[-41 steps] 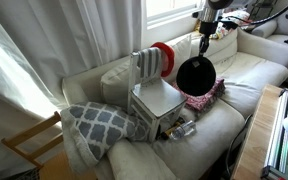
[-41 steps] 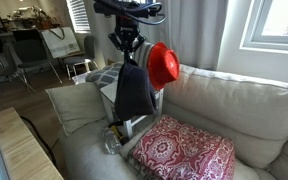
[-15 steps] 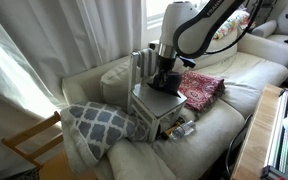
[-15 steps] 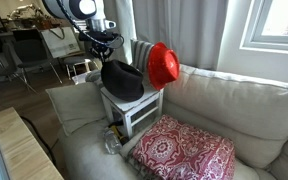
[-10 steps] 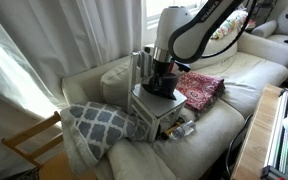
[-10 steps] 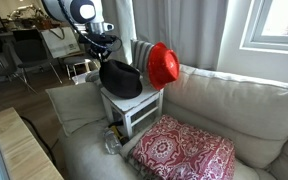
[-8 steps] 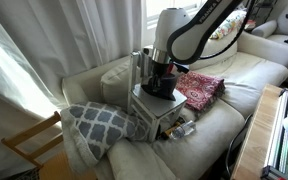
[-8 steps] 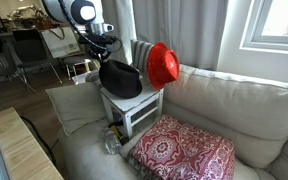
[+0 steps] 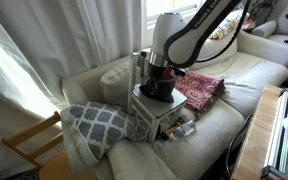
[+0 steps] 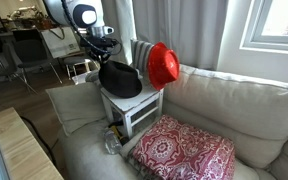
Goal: Lift the black and red hats, hang the red hat on the chair and put the black hat on the chair seat
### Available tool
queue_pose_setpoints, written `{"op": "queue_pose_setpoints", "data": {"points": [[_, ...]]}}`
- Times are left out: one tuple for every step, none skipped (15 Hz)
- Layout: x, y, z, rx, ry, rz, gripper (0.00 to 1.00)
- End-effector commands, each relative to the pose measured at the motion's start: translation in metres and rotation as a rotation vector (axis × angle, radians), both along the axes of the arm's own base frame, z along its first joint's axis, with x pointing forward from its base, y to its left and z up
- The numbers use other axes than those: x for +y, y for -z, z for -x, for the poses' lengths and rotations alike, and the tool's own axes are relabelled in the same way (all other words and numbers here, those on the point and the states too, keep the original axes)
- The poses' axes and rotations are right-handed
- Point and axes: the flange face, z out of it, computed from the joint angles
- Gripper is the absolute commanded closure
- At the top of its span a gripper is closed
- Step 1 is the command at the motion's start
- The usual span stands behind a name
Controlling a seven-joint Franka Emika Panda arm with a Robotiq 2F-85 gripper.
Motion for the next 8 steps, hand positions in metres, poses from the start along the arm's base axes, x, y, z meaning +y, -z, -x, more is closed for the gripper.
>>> {"op": "queue_pose_setpoints", "data": {"points": [[0.004, 0.006, -0.003, -0.007, -0.032, -0.023, 0.70], [0.005, 0.006, -0.003, -0.002, -0.036, -0.029, 0.64], [0.005, 0.005, -0.004, 0.000, -0.037, -0.037, 0.56], [0.006, 0.004, -0.005, 0.000, -0.039, -0.045, 0.49], [0.007, 0.002, -0.006, 0.001, -0.041, -0.055, 0.41], [0.006, 0.000, -0.007, 0.001, -0.040, -0.064, 0.34], [0.006, -0.003, -0.008, 0.000, -0.039, -0.070, 0.27], [0.002, -0.007, -0.009, 0.014, -0.032, -0.061, 0.19]]}}
